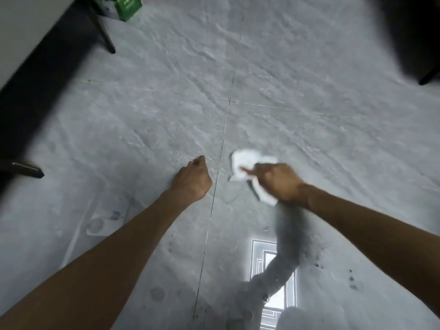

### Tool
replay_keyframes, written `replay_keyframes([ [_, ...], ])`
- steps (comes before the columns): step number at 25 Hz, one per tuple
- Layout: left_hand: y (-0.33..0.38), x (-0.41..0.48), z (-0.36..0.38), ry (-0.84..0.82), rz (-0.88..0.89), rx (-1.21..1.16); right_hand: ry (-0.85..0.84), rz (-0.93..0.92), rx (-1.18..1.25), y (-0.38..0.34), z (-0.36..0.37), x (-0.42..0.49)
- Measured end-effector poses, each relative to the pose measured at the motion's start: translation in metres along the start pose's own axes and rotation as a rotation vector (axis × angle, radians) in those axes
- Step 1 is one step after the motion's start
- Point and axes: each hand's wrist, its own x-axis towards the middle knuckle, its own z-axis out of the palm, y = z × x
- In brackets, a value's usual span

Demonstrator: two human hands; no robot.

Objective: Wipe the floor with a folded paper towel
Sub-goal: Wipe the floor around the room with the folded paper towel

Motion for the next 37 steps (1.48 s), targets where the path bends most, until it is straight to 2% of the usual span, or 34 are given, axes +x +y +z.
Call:
replay_keyframes([
  [2, 0.005, -0.001, 0.004, -0.016, -0.003, -0.006, 0.133, 0.631, 0.055, 0.024, -0.004, 0.009],
  [3, 0.008, -0.002, 0.005, -0.017, -0.015, -0.003, 0.184, 0.799, 0.078, 0.015, -0.002, 0.015],
  [4, 0.010, -0.002, 0.005, -0.013, -0.025, 0.006, 0.203, 0.808, 0.080, -0.007, 0.003, 0.022],
  [5, 0.012, -0.002, 0.005, -0.008, -0.028, 0.022, 0.190, 0.703, 0.102, -0.034, 0.008, 0.027],
  [6, 0.013, -0.001, 0.005, 0.002, -0.028, 0.041, 0.203, 0.502, 0.117, -0.064, 0.015, 0.025],
  [8, 0.011, 0.000, 0.006, 0.025, -0.027, 0.066, 0.159, -0.055, 0.129, -0.105, 0.034, 0.001],
  [9, 0.011, 0.000, 0.007, 0.027, -0.024, 0.068, 0.077, -0.281, 0.101, -0.103, 0.035, -0.016],
  [10, 0.012, -0.001, 0.008, 0.026, -0.017, 0.064, -0.005, -0.401, 0.090, -0.084, 0.027, -0.026],
  [11, 0.014, -0.001, 0.009, 0.021, -0.013, 0.052, -0.067, -0.397, 0.069, -0.058, 0.018, -0.031],
  [12, 0.015, -0.003, 0.010, 0.012, -0.011, 0.036, -0.102, -0.277, 0.035, -0.029, 0.010, -0.034],
  [13, 0.016, -0.005, 0.010, 0.010, -0.012, 0.019, -0.062, -0.076, 0.003, -0.001, 0.003, -0.037],
  [15, 0.015, -0.009, 0.010, 0.028, -0.040, -0.015, 0.080, 0.521, 0.021, 0.036, -0.007, -0.042],
  [16, 0.014, -0.011, 0.009, 0.062, -0.053, -0.026, 0.135, 0.715, 0.057, 0.032, -0.006, -0.044],
  [17, 0.015, -0.012, 0.009, 0.113, -0.046, -0.033, 0.144, 0.765, 0.065, 0.014, -0.001, -0.044],
  [18, 0.019, -0.013, 0.009, 0.167, -0.009, -0.041, 0.128, 0.677, 0.063, -0.010, 0.008, -0.045],
  [19, 0.026, -0.012, 0.009, 0.209, 0.052, -0.054, 0.123, 0.462, 0.044, -0.037, 0.015, -0.054],
  [20, 0.033, -0.010, 0.010, 0.230, 0.118, -0.071, 0.094, 0.163, 0.037, -0.057, 0.024, -0.069],
  [22, 0.046, -0.008, 0.016, 0.200, 0.216, -0.075, -0.013, -0.362, -0.003, -0.042, 0.024, -0.092],
  [23, 0.050, -0.008, 0.022, 0.174, 0.247, -0.043, -0.017, -0.478, -0.026, -0.015, 0.016, -0.096],
  [24, 0.053, -0.009, 0.029, 0.155, 0.268, 0.000, -0.012, -0.456, -0.074, 0.016, 0.009, -0.098],
  [25, 0.055, -0.010, 0.036, 0.140, 0.279, 0.049, 0.004, -0.290, -0.105, 0.050, 0.002, -0.099],
  [28, 0.071, -0.004, 0.044, 0.104, 0.271, 0.194, 0.079, 0.658, -0.098, 0.134, -0.010, -0.100],
  [29, 0.078, 0.000, 0.044, 0.078, 0.258, 0.206, 0.114, 0.917, -0.050, 0.146, -0.013, -0.092],
  [30, 0.083, 0.004, 0.045, 0.047, 0.243, 0.202, 0.166, 1.092, 0.003, 0.150, -0.015, -0.076],
  [31, 0.086, 0.007, 0.046, 0.023, 0.232, 0.196, 0.208, 1.179, 0.024, 0.147, -0.016, -0.057],
  [32, 0.086, 0.010, 0.048, 0.015, 0.227, 0.195, 0.234, 1.169, 0.019, 0.135, -0.015, -0.035],
  [33, 0.083, 0.012, 0.051, 0.019, 0.226, 0.193, 0.245, 1.070, 0.007, 0.117, -0.012, -0.014],
  [35, 0.074, 0.015, 0.056, 0.039, 0.222, 0.184, 0.209, 0.644, -0.022, 0.068, 0.000, 0.016],
  [37, 0.070, 0.019, 0.061, 0.034, 0.209, 0.178, 0.102, 0.085, -0.034, 0.028, 0.012, 0.007],
])
